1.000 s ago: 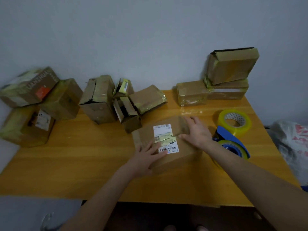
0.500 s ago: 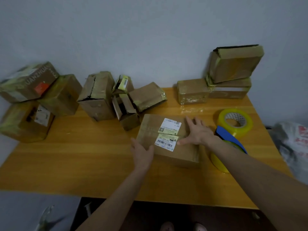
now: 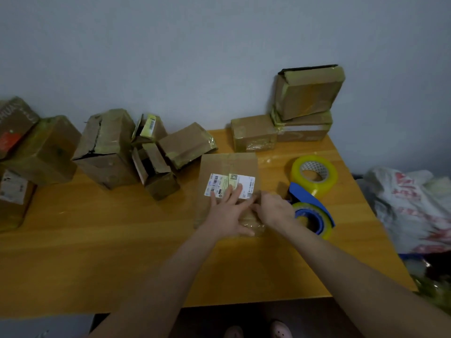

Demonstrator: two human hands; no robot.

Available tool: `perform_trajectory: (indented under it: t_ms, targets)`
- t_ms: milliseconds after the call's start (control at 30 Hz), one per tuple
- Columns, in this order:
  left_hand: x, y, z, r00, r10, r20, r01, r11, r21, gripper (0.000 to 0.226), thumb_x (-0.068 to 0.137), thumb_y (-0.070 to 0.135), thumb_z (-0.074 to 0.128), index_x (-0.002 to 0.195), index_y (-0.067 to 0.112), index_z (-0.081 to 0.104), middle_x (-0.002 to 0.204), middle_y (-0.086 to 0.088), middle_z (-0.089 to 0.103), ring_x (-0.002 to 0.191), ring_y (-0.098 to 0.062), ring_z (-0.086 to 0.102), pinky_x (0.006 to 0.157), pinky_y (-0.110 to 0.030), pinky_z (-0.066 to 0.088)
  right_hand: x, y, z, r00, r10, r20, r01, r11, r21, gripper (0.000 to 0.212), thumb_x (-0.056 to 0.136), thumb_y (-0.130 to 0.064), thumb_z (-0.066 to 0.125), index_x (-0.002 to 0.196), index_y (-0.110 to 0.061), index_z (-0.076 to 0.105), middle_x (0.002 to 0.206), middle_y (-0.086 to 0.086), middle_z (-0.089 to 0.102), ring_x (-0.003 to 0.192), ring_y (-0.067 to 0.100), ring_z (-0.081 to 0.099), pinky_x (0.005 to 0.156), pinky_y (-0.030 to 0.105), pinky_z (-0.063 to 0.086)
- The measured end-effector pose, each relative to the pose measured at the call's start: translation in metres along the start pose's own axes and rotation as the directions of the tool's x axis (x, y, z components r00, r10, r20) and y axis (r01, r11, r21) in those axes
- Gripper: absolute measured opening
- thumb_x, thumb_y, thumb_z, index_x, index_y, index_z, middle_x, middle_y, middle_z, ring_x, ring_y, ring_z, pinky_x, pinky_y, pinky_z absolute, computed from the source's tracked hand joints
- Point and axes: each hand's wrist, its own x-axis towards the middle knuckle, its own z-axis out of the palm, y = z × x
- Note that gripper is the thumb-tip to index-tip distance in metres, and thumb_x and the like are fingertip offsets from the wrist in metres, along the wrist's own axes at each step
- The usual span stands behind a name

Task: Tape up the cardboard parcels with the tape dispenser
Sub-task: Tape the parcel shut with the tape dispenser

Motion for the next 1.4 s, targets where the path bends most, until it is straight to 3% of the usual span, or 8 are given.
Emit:
perform_trajectory:
  t_ms: [233, 567, 800, 900, 1033, 1100, 1233, 1400]
  targets:
    - [0.003, -0.007, 0.014, 0.999, 0.035, -0.007, -0.033, 0.986, 0.162, 0.092, 0.084, 0.066, 0.047, 0.146, 0.042, -0.017, 0.155, -0.007, -0.027, 0.144, -0.028, -0.022, 0.112, -0.059, -0.011, -0.002, 0.093, -0.041, 0.977, 0.201, -0.072, -0.203, 0.979, -0.017, 0.062, 0.085, -0.052, 0.066, 0.13, -0.015, 0.044, 0.129, 0.011, 0.047, 0.117, 0.032, 0.049, 0.086, 0.042, 0.049]
    - [0.005, 0.006, 0.022, 0.997, -0.034, -0.064, 0.042, 0.992, 0.122, 0.085, 0.087, 0.065, 0.041, 0.14, 0.044, -0.022, 0.156, -0.002, -0.024, 0.144, -0.025, -0.02, 0.115, -0.048, -0.012, 0.008, 0.13, -0.028, 0.946, 0.293, 0.139, -0.312, 0.939, 0.146, 0.038, 0.089, -0.026, 0.069, 0.065, -0.011, 0.043, 0.06, 0.006, 0.044, 0.05, 0.018, 0.043, 0.045, 0.029, 0.034]
    - [-0.001, 0.009, 0.006, 0.992, -0.083, -0.1, 0.062, 0.979, -0.196, 0.092, 0.081, 0.059, 0.061, 0.152, 0.037, 0.008, 0.16, 0.004, -0.006, 0.147, -0.017, -0.008, 0.117, -0.043, -0.008, 0.0, 0.123, -0.049, 0.945, 0.197, 0.261, -0.3, 0.837, 0.457, 0.045, 0.08, 0.002, 0.067, 0.086, -0.013, 0.025, 0.074, 0.01, 0.043, 0.057, 0.02, 0.04, 0.05, 0.033, 0.035]
    - [-0.005, 0.013, -0.009, 0.956, -0.157, -0.248, 0.037, 0.903, -0.429, 0.076, 0.084, 0.038, 0.062, 0.15, 0.033, 0.024, 0.158, 0.009, 0.014, 0.147, -0.013, 0.006, 0.118, -0.041, 0.006, -0.004, 0.121, -0.076, 0.966, 0.156, 0.208, -0.242, 0.83, 0.502, 0.023, 0.077, 0.002, 0.066, 0.098, -0.002, 0.058, 0.071, 0.007, 0.046, 0.056, 0.017, 0.042, 0.048, 0.028, 0.034]
    - [-0.009, 0.022, -0.023, 0.992, -0.079, -0.097, 0.034, 0.915, -0.402, 0.069, 0.087, 0.038, 0.06, 0.148, 0.025, 0.031, 0.157, 0.004, 0.021, 0.143, -0.018, 0.021, 0.115, -0.042, 0.026, -0.012, 0.107, -0.119, 0.985, 0.064, 0.163, -0.149, 0.791, 0.594, 0.034, 0.076, -0.003, 0.071, 0.106, -0.008, 0.056, 0.075, 0.009, 0.055, 0.058, 0.02, 0.049, 0.053, 0.032, 0.037]
    - [-0.012, 0.029, -0.026, 0.983, -0.145, -0.112, 0.043, 0.776, -0.629, 0.053, 0.091, 0.039, 0.058, 0.14, 0.021, 0.047, 0.15, 0.0, 0.038, 0.128, -0.013, 0.042, 0.103, -0.033, 0.04, -0.02, 0.096, -0.131, 0.989, -0.029, 0.146, -0.068, 0.787, 0.614, 0.038, 0.075, -0.006, 0.076, 0.107, -0.009, 0.055, 0.077, 0.008, 0.059, 0.059, 0.019, 0.054, 0.052, 0.03, 0.039]
    - [-0.016, 0.025, -0.06, 0.924, -0.376, 0.063, 0.09, 0.055, -0.994, 0.054, 0.092, 0.056, 0.048, 0.119, 0.011, 0.06, 0.12, -0.005, 0.065, 0.102, -0.015, 0.063, 0.08, -0.028, 0.052, -0.034, 0.073, -0.142, 0.971, -0.219, 0.093, 0.109, 0.76, 0.641, 0.047, 0.07, -0.011, 0.084, 0.107, -0.017, 0.056, 0.102, 0.005, 0.063, 0.087, 0.019, 0.065, 0.073, 0.029, 0.052]
    - [-0.029, 0.006, -0.082, 0.944, -0.297, 0.142, 0.131, -0.057, -0.99, 0.045, 0.087, 0.049, 0.06, 0.104, 0.008, 0.067, 0.094, -0.003, 0.075, 0.086, -0.017, 0.071, 0.067, -0.028, 0.056, -0.043, 0.045, -0.14, 0.935, -0.34, 0.104, 0.226, 0.793, 0.566, 0.056, 0.071, -0.009, 0.083, 0.117, -0.02, 0.054, 0.111, 0.002, 0.062, 0.097, 0.015, 0.064, 0.076, 0.024, 0.053]
